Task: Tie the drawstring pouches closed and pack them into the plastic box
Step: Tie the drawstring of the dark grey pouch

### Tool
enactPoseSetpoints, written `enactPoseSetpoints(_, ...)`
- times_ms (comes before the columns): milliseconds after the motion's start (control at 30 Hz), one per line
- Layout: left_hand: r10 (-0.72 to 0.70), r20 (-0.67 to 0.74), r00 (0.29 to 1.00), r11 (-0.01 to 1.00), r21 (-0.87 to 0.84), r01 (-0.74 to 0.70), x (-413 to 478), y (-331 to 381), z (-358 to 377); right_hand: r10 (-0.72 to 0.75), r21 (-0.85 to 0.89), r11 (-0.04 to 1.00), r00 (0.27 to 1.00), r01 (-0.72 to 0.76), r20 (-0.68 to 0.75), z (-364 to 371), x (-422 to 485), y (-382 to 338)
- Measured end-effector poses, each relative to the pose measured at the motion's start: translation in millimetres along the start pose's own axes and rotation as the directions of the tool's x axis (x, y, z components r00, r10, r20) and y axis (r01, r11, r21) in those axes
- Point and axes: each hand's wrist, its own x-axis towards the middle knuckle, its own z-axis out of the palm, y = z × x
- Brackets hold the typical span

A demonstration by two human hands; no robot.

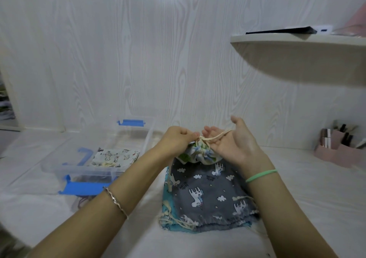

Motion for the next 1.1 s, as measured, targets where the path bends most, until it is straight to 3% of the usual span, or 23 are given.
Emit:
enactPoseSetpoints(100,0.001,-0.028,1.000,0.999,-0.034,-0.002,0,0,2,-0.076,-0.170,0.983,0.997,0.071,-0.025,-3,-3,8)
enactPoseSetpoints(233,-0.016,-0.082,0.996,0.999,-0.046,0.012,1,2,1,-0.222,-0.259,0.941,0.975,0.219,0.016,-6,-8,18)
enactPoseSetpoints(367,-0.001,-0.140,0.990,0.996,-0.085,-0.011,-2,5,-1,-0.267,-0.306,0.909,0.959,0.283,0.094,0,-15,21)
enactPoseSetpoints(500,-0.013,-0.105,0.994,0.992,-0.125,-0.001,-6,9,-3,-0.357,-0.586,0.720,0.923,0.371,0.146,0,-12,24)
enactPoseSetpoints(633,-0.006,-0.033,0.999,0.999,-0.037,0.005,-9,10,-5,-0.382,-0.385,0.833,0.917,0.396,0.117,0,-5,25)
enactPoseSetpoints(767,0.056,0.034,0.998,0.986,0.155,-0.061,-6,11,-15,-0.427,-0.231,0.878,0.904,0.418,0.015,-7,9,28)
enactPoseSetpoints(867,0.149,-0.017,0.989,0.914,0.383,-0.131,-4,10,-25,-0.444,-0.264,0.868,0.896,0.420,-0.035,-18,14,24)
enactPoseSetpoints(933,0.209,0.019,0.978,0.836,0.514,-0.189,-4,10,-28,-0.459,-0.509,0.758,0.888,0.408,0.029,-22,13,23)
enactPoseSetpoints(967,0.221,0.071,0.973,0.778,0.589,-0.219,-5,9,-28,-0.479,-0.659,0.627,0.873,0.414,0.093,-22,14,22)
enactPoseSetpoints(1033,0.265,0.182,0.947,0.564,0.767,-0.305,-6,12,-25,-0.460,-0.853,0.301,0.849,0.426,0.262,-19,14,19)
enactPoseSetpoints(1100,0.358,0.264,0.896,0.311,0.870,-0.381,-4,16,-25,-0.307,-0.912,0.055,0.876,0.407,0.373,-15,14,17)
